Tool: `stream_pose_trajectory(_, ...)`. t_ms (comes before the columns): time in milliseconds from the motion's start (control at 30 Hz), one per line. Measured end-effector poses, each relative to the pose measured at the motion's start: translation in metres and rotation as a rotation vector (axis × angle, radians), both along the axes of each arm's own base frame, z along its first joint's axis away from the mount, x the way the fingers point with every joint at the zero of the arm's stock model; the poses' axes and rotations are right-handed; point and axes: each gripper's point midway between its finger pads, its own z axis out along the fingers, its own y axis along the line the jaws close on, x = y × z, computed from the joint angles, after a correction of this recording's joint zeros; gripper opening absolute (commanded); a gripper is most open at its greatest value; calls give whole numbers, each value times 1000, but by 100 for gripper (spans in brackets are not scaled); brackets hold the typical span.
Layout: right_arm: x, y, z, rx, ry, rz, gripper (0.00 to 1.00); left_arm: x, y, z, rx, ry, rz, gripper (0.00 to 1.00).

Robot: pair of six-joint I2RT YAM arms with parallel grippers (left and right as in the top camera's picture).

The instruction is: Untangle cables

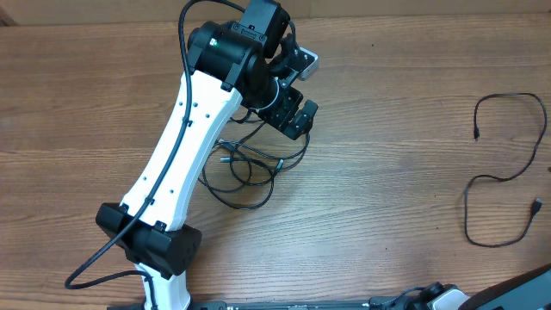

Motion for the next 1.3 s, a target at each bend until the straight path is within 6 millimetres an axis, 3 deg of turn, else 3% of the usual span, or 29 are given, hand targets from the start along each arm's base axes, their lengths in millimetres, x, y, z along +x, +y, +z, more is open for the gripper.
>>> stream_pose_trajectory(167,21,45,2,59,-53,280,100,0,0,0,0,1,0,100)
stream_pose_trajectory(267,26,73,-7,172,-61,407,100,0,0,0,3,-1,1,99)
stream_pose_trajectory(300,28,91,-17,256,-51,466,100,2,2,0,11,-10,6,100)
stream_pose_trajectory(433,43,142,-25,347,-31,646,100,11,9,-3,55,-40,57,100)
stream_pose_trajectory(633,66,236,-40,400,56,931,100,21,18,-30,119,-15,158,100)
stream_pose_trajectory(733,74,296,-45,366,110,1104,100,21,22,-52,152,21,190,100)
stream_pose_trajectory(900,78,375,-60,282,218,1274,100,37,32,-73,162,25,310,100)
stream_pose_trajectory(967,77,415,-69,221,279,1339,100,49,44,-73,148,20,380,100)
stream_pose_trajectory(1133,77,476,-96,127,374,1422,100,71,87,-72,136,26,527,99)
stream_pose_trajectory(1233,82,493,-108,116,386,1443,100,79,111,-72,134,29,593,99)
stream_pose_trajectory(1300,89,507,-133,153,425,1432,100,85,131,-72,138,29,641,100)
